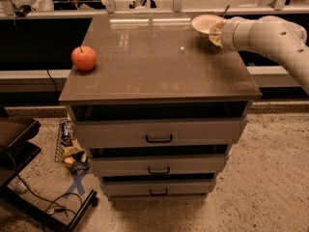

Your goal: Move paper bowl near apple

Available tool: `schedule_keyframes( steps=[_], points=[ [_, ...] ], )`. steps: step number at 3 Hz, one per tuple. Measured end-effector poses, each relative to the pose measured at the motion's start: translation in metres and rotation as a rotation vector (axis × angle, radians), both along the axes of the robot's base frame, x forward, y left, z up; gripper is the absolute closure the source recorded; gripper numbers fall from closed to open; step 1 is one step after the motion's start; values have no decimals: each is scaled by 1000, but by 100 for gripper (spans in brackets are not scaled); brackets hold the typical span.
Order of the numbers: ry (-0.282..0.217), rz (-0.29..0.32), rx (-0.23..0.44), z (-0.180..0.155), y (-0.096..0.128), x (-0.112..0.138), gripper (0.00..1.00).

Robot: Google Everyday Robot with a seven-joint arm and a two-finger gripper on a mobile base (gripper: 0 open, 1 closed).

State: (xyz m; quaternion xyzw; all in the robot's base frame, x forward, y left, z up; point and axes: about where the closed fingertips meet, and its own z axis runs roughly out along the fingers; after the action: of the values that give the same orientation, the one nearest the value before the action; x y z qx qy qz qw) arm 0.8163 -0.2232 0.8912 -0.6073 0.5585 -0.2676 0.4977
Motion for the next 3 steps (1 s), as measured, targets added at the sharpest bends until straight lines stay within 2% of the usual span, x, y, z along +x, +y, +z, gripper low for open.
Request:
schedule_keyframes(
  steps=[1, 2, 3],
  points=[
    [1, 2, 0, -1, 1, 0, 100],
    [1, 2, 0, -1, 1, 0, 100],
    [-24, 31, -31, 16, 9, 8, 100]
  ],
)
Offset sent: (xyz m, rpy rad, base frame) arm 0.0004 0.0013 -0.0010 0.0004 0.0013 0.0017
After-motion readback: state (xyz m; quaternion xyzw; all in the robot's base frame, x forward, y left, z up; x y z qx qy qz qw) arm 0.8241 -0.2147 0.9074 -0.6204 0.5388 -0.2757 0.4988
